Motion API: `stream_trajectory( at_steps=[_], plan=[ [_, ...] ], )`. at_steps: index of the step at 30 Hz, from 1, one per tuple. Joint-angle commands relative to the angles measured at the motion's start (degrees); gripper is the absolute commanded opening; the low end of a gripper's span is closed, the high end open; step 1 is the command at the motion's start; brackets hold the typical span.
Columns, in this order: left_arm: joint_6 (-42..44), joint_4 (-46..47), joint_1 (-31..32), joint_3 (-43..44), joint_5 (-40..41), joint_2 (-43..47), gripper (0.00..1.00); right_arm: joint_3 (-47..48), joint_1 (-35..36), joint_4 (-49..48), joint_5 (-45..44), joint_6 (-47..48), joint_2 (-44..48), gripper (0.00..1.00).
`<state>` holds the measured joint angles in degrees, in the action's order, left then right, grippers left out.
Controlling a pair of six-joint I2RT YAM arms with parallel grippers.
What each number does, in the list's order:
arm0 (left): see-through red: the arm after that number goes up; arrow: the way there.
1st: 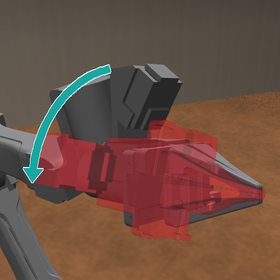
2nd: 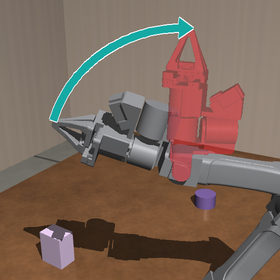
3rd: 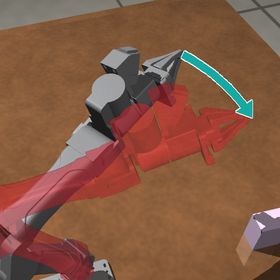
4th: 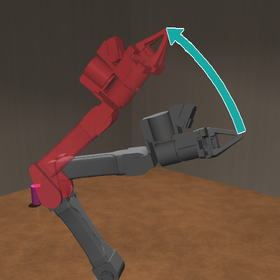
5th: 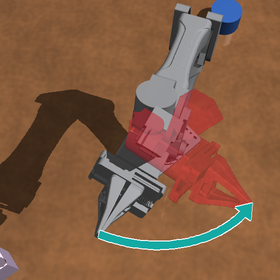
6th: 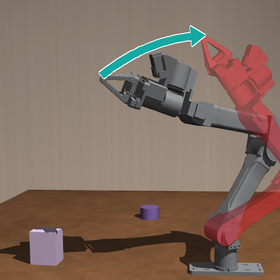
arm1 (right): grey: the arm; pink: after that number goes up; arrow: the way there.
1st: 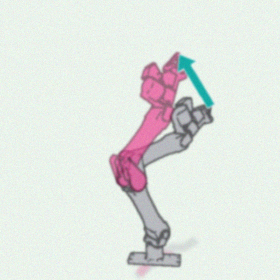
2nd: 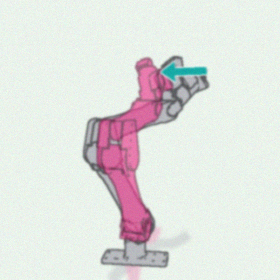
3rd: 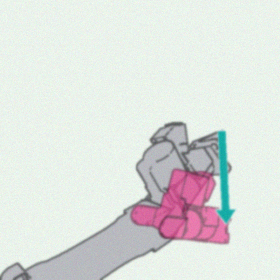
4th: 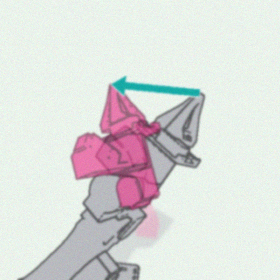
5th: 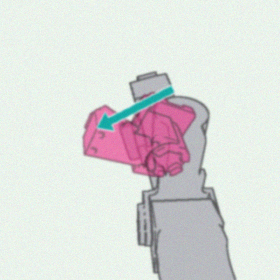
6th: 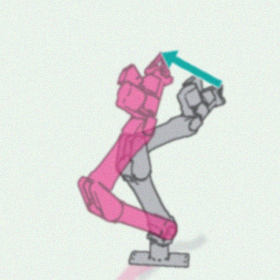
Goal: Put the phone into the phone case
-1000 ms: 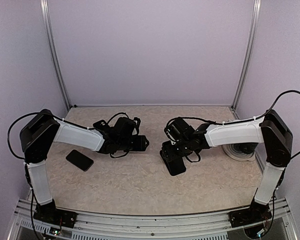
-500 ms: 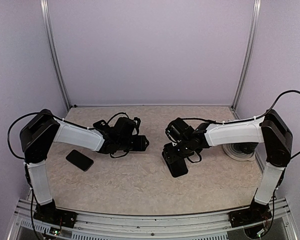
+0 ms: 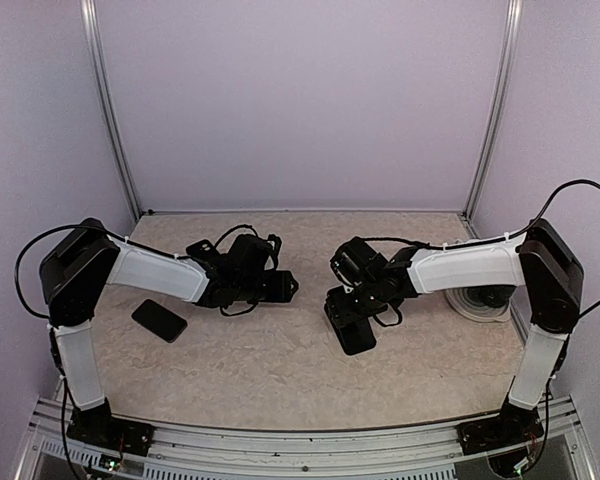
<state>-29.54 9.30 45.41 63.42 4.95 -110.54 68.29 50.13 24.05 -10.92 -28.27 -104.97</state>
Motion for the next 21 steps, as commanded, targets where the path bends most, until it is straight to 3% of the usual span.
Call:
stream_trajectory(
  at_steps=[1,21],
  plan=[
    [0.63,-0.42,-0.23,1.39,-0.18,-0.68,0.51,-1.44,0.5,0.85,0.82,-1.38,-2.88,0.51],
    [1.15,-1.04,-0.61,1.98,-0.25,-1.13,0.52,-3.43,-0.03,-2.88,-0.53,-2.57,-5.51,0.77]
  ],
)
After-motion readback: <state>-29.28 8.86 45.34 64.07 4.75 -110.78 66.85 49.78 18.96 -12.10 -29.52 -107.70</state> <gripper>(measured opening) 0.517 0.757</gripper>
